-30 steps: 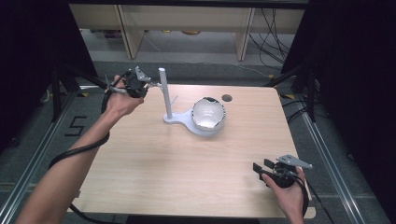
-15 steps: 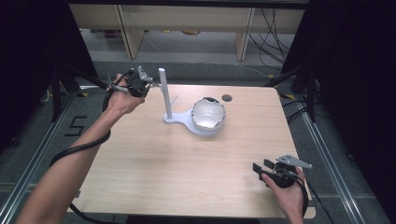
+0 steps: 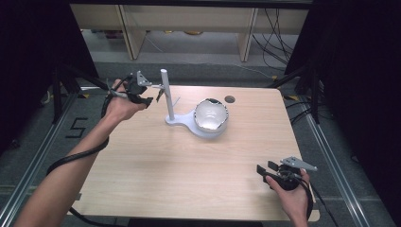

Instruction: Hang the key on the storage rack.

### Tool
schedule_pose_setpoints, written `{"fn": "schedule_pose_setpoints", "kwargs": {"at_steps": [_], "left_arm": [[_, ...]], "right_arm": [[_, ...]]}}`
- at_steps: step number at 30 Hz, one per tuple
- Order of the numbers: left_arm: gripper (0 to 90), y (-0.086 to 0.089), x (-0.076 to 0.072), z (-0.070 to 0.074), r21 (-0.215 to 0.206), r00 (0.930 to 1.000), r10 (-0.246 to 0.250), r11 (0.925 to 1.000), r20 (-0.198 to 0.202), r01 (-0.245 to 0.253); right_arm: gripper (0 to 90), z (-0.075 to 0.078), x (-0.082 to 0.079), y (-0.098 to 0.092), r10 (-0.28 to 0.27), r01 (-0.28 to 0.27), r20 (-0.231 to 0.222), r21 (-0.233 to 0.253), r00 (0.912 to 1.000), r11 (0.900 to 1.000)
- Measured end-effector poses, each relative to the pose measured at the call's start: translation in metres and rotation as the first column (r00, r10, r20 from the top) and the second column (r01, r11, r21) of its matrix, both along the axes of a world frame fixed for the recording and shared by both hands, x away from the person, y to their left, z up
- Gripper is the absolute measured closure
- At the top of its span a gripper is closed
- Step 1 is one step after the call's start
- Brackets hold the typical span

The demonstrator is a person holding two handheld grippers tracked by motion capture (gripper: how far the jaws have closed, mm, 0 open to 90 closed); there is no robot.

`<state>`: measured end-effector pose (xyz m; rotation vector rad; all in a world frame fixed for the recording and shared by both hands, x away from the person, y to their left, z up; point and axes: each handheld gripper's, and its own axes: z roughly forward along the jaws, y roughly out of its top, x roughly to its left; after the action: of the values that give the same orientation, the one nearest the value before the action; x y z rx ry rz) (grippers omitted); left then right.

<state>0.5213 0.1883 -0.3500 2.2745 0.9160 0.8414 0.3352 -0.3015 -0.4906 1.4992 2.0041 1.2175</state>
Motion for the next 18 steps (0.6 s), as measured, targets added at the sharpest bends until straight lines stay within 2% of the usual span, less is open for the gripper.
{"fn": "schedule_pose_setpoints", "kwargs": {"at_steps": [4, 8, 9, 10, 12, 13, 14, 17, 18], "left_arm": [[42.1, 0.006, -0.009, -0.003, -0.05, 0.9999, 0.015, 0.9987, -0.006, -0.015], [37.0, 0.013, -0.02, -0.008, -0.111, 0.9994, 0.033, 0.9933, -0.01, -0.034], [36.3, 0.015, -0.023, -0.009, -0.119, 0.9993, 0.035, 0.9923, -0.008, -0.036], [35.6, 0.017, -0.026, -0.011, -0.123, 0.9993, 0.037, 0.9917, -0.006, -0.037], [34.5, 0.021, -0.032, -0.014, -0.139, 0.9991, 0.043, 0.9894, -0.003, -0.042], [33.7, 0.024, -0.035, -0.016, -0.151, 0.9989, 0.047, 0.9874, 0.003, -0.046], [32.9, 0.027, -0.039, -0.02, -0.158, 0.9993, 0.034, 0.987, 0.016, -0.032], [31.0, 0.036, -0.05, -0.031, -0.178, 0.9988, 0.044, 0.9832, 0.023, -0.04], [30.6, 0.039, -0.054, -0.036, -0.187, 0.9985, 0.047, 0.9815, 0.028, -0.041]], "right_arm": [[44.2, 0.001, 0.0, 0.0, -0.002, 0.002, 0.005, -0.007, 1.0, 1.0], [44.3, 0.001, 0.0, -0.001, -0.014, 0.014, 0.01, -0.019, 0.9999, 1.0], [44.2, 0.001, 0.0, -0.002, -0.003, 0.004, 0.016, -0.011, 0.9999, 1.0], [44.2, 0.002, -0.002, 0.001, -0.028, 0.028, -0.007, 0.018, 0.9996, 0.999], [44.2, 0.002, -0.003, 0.001, -0.024, 0.024, -0.005, 0.028, 0.9997, 0.999], [44.2, 0.004, -0.003, 0.001, -0.029, 0.029, -0.013, 0.014, 0.9995, 0.999], [44.2, 0.002, -0.001, -0.002, -0.011, 0.011, 0.016, -0.014, 0.9998, 1.0], [44.2, 0.002, -0.001, -0.002, -0.002, 0.001, 0.027, 0.022, 0.9996, 1.0], [44.2, 0.002, -0.002, -0.001, -0.016, 0.015, 0.022, 0.03, 0.9996, 0.999]]}}
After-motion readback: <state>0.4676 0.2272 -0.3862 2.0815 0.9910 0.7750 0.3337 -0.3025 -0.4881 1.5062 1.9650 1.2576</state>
